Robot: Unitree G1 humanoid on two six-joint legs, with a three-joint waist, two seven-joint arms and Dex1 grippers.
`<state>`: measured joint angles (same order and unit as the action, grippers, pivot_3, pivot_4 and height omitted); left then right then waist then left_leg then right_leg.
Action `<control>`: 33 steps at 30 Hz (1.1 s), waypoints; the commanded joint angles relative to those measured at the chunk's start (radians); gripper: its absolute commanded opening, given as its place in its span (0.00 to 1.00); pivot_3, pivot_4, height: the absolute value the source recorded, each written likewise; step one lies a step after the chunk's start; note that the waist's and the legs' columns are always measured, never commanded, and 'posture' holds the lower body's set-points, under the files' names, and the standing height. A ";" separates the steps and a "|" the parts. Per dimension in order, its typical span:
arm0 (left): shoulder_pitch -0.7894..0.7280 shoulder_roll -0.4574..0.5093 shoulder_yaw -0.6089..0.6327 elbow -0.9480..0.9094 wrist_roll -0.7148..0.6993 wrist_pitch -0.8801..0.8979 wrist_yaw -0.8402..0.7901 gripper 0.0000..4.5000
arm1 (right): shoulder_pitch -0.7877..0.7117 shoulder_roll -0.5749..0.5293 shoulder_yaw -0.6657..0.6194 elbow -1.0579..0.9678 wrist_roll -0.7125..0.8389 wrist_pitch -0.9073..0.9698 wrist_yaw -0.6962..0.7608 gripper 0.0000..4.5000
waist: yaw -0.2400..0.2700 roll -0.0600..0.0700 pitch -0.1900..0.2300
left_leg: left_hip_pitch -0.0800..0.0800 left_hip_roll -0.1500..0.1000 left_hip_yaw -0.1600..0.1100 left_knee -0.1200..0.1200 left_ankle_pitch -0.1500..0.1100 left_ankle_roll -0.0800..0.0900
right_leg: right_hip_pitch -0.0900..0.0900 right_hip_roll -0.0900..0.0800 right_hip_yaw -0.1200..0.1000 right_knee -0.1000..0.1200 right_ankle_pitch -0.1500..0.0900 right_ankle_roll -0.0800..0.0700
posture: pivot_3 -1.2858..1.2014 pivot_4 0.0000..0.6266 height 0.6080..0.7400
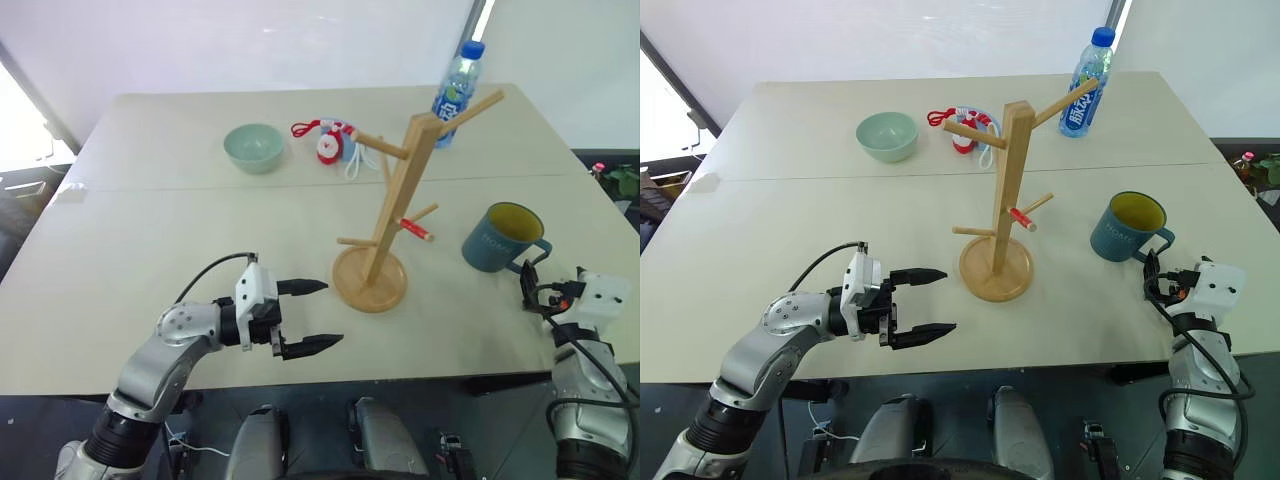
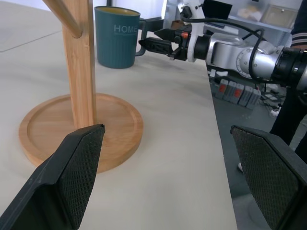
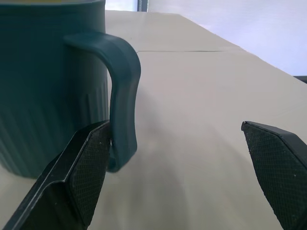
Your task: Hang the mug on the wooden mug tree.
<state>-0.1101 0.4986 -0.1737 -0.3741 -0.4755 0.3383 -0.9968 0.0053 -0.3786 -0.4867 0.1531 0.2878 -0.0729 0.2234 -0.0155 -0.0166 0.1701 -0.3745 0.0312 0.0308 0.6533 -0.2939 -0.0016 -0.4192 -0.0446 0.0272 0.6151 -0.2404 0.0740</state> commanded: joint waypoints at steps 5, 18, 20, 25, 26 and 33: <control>-0.003 0.005 0.017 -0.056 -0.015 -0.001 0.025 1.00 | -0.081 -0.029 0.002 0.061 0.012 0.011 0.017 0.98 | 0.000 0.000 0.000 | 0.000 0.000 0.000 0.000 0.000 0.000 | 0.000 0.000 0.000 0.000 0.000 0.000 | 0.52 0.24 1.00; 0.009 0.011 0.020 -0.074 -0.019 0.003 0.053 1.00 | -0.072 0.000 0.020 0.019 0.071 0.055 0.079 0.00 | 0.001 0.000 0.000 | 0.000 0.000 0.000 0.001 0.000 0.000 | 0.001 0.000 0.000 0.001 0.000 0.000 | 0.52 0.24 1.00; 0.005 0.015 0.024 -0.068 -0.021 0.004 0.050 1.00 | -0.045 -0.006 0.041 -0.024 0.051 0.060 0.086 0.00 | 0.001 0.000 0.000 | 0.001 0.000 0.000 0.001 0.000 0.000 | 0.001 0.000 0.000 0.001 0.000 0.000 | 0.52 0.24 1.00; 0.003 0.032 0.038 -0.051 -0.026 -0.003 0.038 1.00 | 0.091 -0.116 0.136 -0.252 -0.089 0.025 0.168 0.00 | 0.001 0.001 0.000 | 0.001 0.000 0.000 0.001 0.000 0.000 | 0.001 0.000 0.000 0.002 0.000 0.000 | 0.52 0.24 1.00; 0.002 0.034 0.041 -0.045 -0.026 -0.005 0.035 1.00 | 0.115 -0.142 0.145 -0.297 -0.104 0.018 0.189 0.00 | 0.002 0.001 0.000 | 0.001 0.000 0.000 0.001 0.000 0.000 | 0.001 0.000 0.000 0.002 0.000 0.000 | 0.52 0.24 1.00; -0.051 0.039 0.074 0.060 -0.035 -0.033 -0.009 1.00 | 0.260 -0.395 0.169 -0.667 -0.155 0.052 0.407 0.00 | 0.003 0.000 0.000 | 0.001 0.000 -0.001 0.005 0.000 0.000 | 0.002 0.001 -0.002 0.003 0.000 0.000 | 0.52 0.24 1.00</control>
<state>-0.1438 0.5420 -0.1272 -0.3147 -0.4911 0.3306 -0.9956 0.2703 -0.7667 -0.2941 -0.4371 0.1241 -0.0267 0.6154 -0.0130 -0.0168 0.1703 -0.3738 0.0315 0.0299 0.6597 -0.2938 -0.0017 -0.4166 -0.0428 0.0250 0.6180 -0.2405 0.0745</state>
